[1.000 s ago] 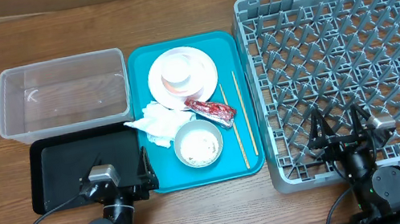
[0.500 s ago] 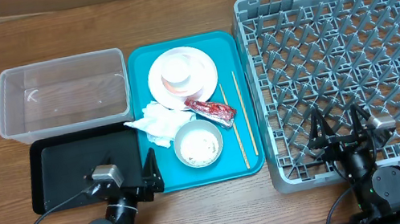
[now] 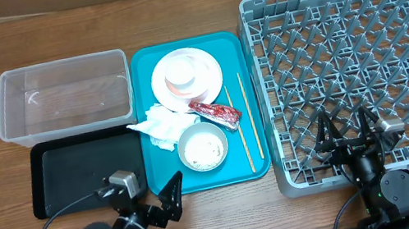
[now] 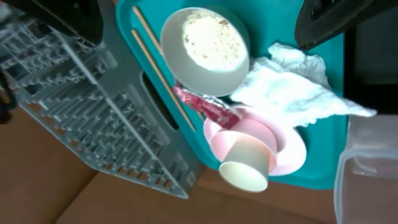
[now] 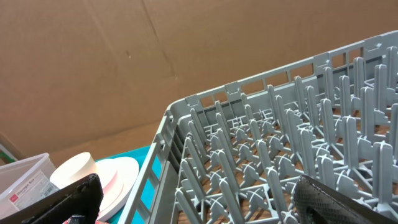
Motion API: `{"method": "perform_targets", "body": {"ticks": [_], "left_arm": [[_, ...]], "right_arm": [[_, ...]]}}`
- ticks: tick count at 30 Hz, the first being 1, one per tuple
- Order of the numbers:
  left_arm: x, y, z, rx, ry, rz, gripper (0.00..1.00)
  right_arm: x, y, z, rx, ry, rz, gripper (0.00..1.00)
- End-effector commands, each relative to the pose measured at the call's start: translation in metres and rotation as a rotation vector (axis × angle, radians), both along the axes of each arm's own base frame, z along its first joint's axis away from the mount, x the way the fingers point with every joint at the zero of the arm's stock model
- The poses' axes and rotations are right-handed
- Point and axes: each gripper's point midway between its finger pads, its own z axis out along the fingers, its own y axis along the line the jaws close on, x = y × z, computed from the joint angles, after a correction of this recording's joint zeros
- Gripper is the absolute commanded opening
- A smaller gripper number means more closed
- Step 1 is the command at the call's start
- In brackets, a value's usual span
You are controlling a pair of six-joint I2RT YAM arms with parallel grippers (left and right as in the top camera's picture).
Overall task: Sort waste into correct bins and load items into the dishwasher
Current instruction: 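Move the left gripper over the white tissue on the teal tray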
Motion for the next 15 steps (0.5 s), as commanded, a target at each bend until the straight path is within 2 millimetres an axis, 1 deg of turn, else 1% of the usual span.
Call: {"method": "perform_targets", "body": {"ticks": [1,4,6,8,11,14,15], "left_arm": [[-0.015,0.000,0.059,-0.016,-0.100,-0.009,1.00],[-0.019,0.008,0.080,-0.003,-0.084,0.038,1.00],[-0.020,0.009,0.089,0.004,-0.040,0.041,1.00],[-0.017,0.008,0.094,0.014,0.023,0.033,1.00],[-0.012,0.001,0.096,0.053,0.172,-0.020,1.00],[-0.014,-0.008,0.090,0.111,0.414,-0.111,1.00],[-0.016,-0.010,0.086,0.132,0.521,-0.138,1.00]], "right_arm": [[0.000,-0.001,-0.002,0.001,-0.004,-0.002,1.00],[0.000,-0.001,-0.002,0.001,-0.004,-0.002,1.00],[0.000,-0.001,-0.002,0.001,-0.004,-0.002,1.00],[0.000,-0.001,-0.002,0.001,-0.004,-0.002,1.00],[0.000,-0.001,-0.002,0.001,-0.004,-0.002,1.00],[0.000,-0.001,-0.002,0.001,-0.004,-0.002,1.00],[0.000,-0.001,-0.002,0.001,-0.004,-0.002,1.00]]}}
